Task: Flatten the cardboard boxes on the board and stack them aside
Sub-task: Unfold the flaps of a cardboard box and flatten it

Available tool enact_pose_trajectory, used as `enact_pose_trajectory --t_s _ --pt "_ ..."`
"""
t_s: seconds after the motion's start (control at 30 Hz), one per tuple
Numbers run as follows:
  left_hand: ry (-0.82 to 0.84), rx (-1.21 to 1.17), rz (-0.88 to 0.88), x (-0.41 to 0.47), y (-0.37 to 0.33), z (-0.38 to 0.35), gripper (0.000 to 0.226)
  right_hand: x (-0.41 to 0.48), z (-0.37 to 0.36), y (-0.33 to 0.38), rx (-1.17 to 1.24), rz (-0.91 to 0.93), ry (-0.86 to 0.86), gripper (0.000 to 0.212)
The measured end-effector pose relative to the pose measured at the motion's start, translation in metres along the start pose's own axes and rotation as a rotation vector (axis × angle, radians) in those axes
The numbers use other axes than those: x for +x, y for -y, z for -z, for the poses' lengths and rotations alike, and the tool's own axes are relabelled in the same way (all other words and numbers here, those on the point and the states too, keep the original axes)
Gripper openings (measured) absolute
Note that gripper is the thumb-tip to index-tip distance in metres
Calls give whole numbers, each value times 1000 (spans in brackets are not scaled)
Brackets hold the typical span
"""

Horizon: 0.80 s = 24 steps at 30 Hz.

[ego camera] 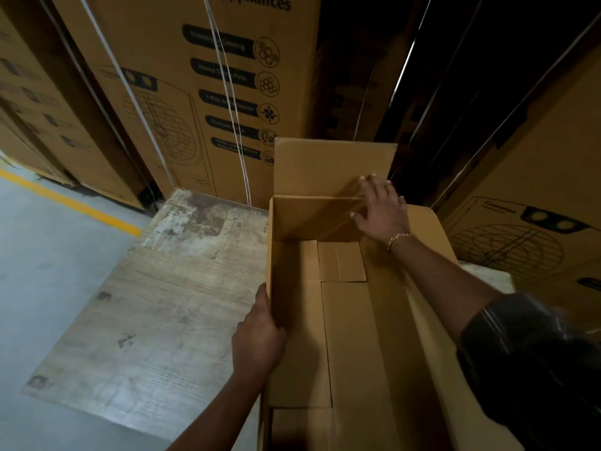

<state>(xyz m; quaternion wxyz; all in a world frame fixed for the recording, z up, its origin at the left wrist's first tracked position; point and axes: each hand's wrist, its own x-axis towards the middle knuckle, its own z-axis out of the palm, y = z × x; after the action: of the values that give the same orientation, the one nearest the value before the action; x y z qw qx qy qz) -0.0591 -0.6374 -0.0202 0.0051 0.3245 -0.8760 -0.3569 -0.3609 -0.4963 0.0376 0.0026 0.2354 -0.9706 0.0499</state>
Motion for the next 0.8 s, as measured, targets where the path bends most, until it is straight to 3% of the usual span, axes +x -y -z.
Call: enact_pose_trajectory --t_s 0.13,0.27,0.33,0.43,0.57,0.8 --pt "-15 -10 1 1 3 -6 84 32 -14 -19 -60 -30 246 77" --pt "-11 -18 21 3 4 -9 87 35 -29 -19 68 -54 242 67" --pt "-10 -13 36 3 3 -9 88 34 -32 -18 116 -55 229 72" --pt "-6 -5 9 4 2 -9 87 19 -36 -19 172 -96 220 97" --pt "-2 7 8 3 -7 -7 87 -43 -29 -24 243 -157 227 109" --pt "-35 27 -3 -4 -16 8 61 -227 -22 -45 434 -202 308 95"
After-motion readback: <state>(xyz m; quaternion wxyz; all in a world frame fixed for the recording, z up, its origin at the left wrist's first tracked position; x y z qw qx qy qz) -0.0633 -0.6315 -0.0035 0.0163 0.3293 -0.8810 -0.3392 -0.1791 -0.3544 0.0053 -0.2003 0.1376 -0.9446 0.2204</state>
